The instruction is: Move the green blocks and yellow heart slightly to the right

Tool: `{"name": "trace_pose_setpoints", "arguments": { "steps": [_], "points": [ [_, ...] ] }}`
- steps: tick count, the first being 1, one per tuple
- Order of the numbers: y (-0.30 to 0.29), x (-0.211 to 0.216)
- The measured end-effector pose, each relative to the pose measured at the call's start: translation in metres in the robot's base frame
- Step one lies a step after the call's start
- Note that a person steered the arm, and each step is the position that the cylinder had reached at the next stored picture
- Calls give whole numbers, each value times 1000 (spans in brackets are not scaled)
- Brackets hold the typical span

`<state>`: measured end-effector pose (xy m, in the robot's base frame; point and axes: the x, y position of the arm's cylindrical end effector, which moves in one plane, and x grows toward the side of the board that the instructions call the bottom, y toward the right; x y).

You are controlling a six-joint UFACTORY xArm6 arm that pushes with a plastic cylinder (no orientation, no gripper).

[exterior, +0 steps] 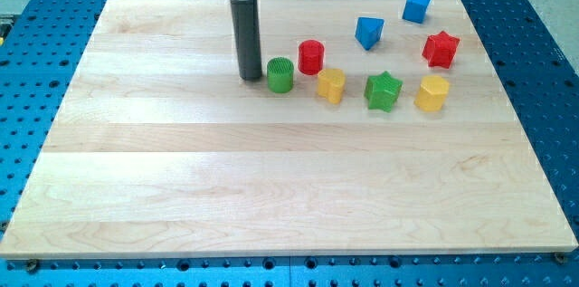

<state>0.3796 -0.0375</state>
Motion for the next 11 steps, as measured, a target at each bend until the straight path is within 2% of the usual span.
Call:
{"name": "trace_pose_setpoints", "arguments": {
  "steps": [1,2,3,6,8,10,11],
  "points": [
    [62,43],
    [101,48],
    [48,40],
    [85,-2],
    [142,10],
    [164,37],
    [125,35]
  ]
}}
